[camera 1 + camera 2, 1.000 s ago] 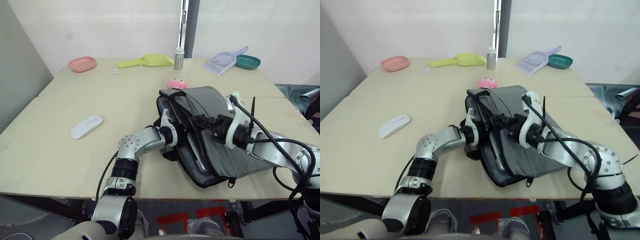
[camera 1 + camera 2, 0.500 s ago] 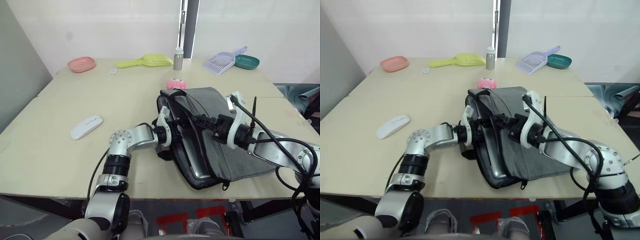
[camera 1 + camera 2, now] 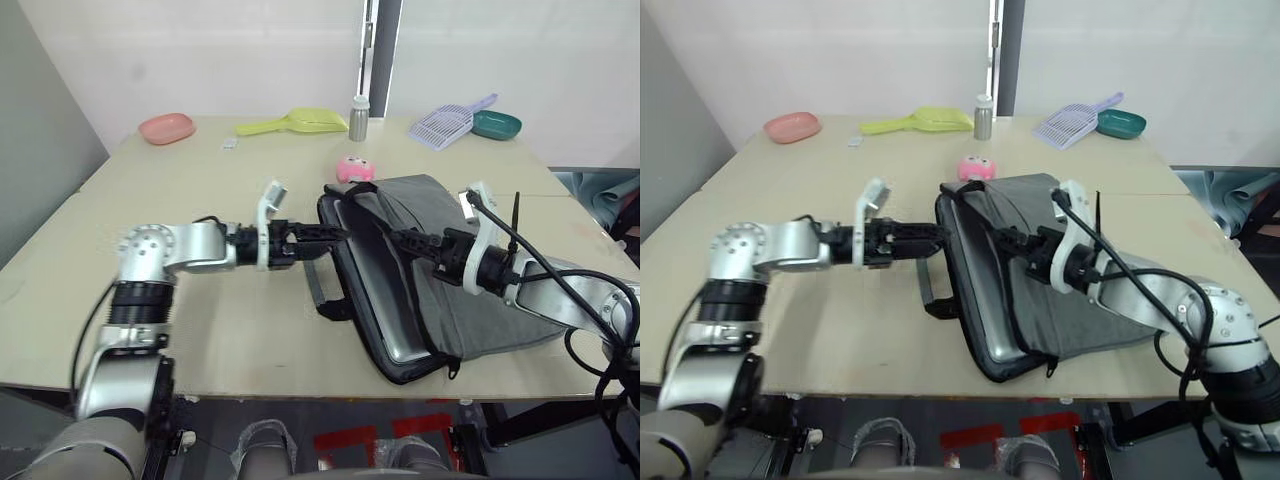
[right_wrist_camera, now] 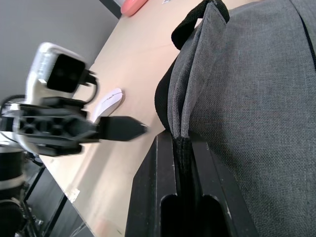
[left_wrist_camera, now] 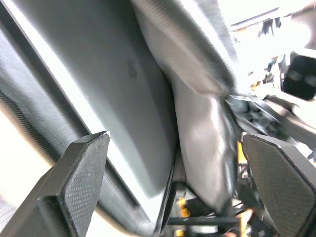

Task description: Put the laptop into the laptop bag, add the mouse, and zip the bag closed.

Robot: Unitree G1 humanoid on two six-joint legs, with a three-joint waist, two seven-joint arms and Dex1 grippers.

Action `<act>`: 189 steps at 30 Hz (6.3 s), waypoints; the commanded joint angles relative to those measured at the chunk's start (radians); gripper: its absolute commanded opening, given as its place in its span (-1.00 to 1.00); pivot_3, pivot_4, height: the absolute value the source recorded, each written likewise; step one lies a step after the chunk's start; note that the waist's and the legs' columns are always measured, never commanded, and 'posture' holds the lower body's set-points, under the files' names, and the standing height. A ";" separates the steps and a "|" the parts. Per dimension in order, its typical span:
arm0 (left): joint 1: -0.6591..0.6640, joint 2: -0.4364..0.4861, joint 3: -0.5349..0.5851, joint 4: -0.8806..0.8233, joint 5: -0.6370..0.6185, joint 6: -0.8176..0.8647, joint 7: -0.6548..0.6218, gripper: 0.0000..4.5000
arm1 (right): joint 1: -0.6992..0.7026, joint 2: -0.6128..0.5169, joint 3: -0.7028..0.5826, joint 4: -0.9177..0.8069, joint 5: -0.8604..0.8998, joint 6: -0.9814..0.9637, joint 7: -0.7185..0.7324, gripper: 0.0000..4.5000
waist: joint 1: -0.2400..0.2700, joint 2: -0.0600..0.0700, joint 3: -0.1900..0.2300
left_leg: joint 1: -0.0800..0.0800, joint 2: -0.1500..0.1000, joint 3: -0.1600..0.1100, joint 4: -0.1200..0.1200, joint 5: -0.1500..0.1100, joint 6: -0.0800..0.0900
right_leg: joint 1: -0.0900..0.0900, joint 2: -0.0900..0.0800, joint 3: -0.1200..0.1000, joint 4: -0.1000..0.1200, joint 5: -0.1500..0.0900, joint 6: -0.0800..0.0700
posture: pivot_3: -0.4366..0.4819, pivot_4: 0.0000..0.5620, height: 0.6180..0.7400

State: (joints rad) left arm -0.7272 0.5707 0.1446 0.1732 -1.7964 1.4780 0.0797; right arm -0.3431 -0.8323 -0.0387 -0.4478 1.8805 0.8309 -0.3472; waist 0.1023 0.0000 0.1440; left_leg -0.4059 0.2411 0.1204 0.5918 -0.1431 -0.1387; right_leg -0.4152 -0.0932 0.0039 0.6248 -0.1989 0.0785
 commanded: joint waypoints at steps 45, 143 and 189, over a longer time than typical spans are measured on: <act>0.862 0.695 0.649 0.119 1.077 -0.741 -1.521 1.00 | 0.149 -0.306 -0.293 0.093 -0.573 0.209 0.948 0.99 | 0.019 -0.001 -0.001 | 0.004 0.003 0.002 -0.009 -0.003 0.006 | 0.001 0.002 -0.001 -0.005 -0.005 -0.009 | -0.05 -0.47 1.00; -0.069 0.259 0.009 0.907 1.667 -1.480 -1.561 0.25 | 0.003 -0.322 -0.230 -0.292 -0.215 0.107 0.531 1.00 | 0.049 -0.008 -0.009 | 0.020 0.005 0.019 -0.007 -0.003 0.004 | -0.003 0.003 0.018 0.014 -0.009 -0.015 | -0.05 -0.47 1.00; 0.470 0.468 -0.001 -0.275 1.282 -1.125 -1.601 0.25 | -0.154 0.187 0.375 0.050 -1.324 0.253 0.578 -0.98 | 0.000 -0.009 -0.011 | 0.011 0.005 0.022 -0.009 0.000 -0.002 | -0.017 0.006 0.020 0.018 -0.010 -0.012 | -0.05 -0.47 1.00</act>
State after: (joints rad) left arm -0.2364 1.0372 0.1462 -0.1096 -0.5196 0.3696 -1.5201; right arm -0.5179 -0.6317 0.3505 -0.4033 0.5782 1.0387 0.2174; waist 0.1020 -0.0086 0.1333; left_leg -0.3947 0.2466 0.1422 0.5829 -0.1428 -0.1406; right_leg -0.4318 -0.0874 0.0246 0.6430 -0.2093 0.0660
